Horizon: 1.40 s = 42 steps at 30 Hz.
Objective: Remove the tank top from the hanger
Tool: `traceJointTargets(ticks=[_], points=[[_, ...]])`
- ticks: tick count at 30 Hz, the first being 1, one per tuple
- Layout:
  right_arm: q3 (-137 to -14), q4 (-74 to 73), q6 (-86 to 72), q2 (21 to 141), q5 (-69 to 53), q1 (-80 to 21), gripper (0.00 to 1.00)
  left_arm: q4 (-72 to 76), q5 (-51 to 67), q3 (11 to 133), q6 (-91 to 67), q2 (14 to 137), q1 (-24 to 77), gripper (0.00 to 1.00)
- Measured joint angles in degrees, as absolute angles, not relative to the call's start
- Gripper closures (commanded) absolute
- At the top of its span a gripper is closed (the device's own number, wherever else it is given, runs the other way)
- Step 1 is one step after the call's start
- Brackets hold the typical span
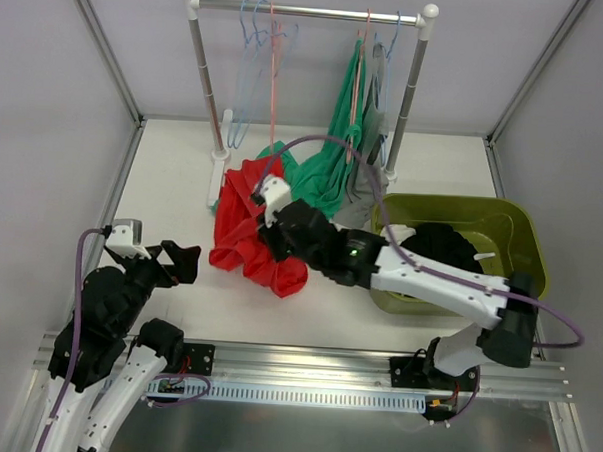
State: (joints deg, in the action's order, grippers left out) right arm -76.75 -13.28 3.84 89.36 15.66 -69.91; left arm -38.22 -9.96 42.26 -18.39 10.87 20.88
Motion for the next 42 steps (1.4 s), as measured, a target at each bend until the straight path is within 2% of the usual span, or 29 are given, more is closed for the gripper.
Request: traceJointTargets(ticks=[7,15,19,24,28,30,34,41,42], points=[[-87.81,-13.63,11.81,77.87,18.74,-64.95,1.00,-38.20,-12.75,42.24,-18.48,5.69,20.88,0.01],[-111.50,-17.19,28.25,77.56,25.39,-63.35,1.00,-38.28,-14.02,42.22,-18.46,5.63,20.88,0.01],[-126.48,-18.70,35.57,78.56,30.22,-58.28,1.00,-38.26,-14.04,42.22,-18.48,5.63,20.88,0.01],[-134.43,-18.74,42.74,76.77,37.80,-54.13,1.00,-38.26,-14.02,42.22,-18.46,6.31,20.88,0.01],[-127.90,-18.96,44.36,70.94,43.11,-51.22,1.00,-38.28,-14.00,42.22,-18.46,7.66,20.88,0.01],[-120.90,-19.29,44.05,66.50,45.32,-49.69,1.00,-38.30,-13.98,42.22,-18.46,7.86,20.88,0.01],[-101.56,-19.62,38.57,57.47,46.94,-42.46,1.00,-38.30,-13.96,42.22,-18.46,7.49,20.88,0.01],[-66.72,-22.46,15.97,50.39,42.19,-28.62,1.00,-38.30,-13.87,42.22,-18.46,6.90,20.88,0.01],[-62.89,-23.29,13.30,49.76,41.89,-28.36,0.91,-38.30,-13.76,42.22,-18.63,6.90,20.88,0.01]])
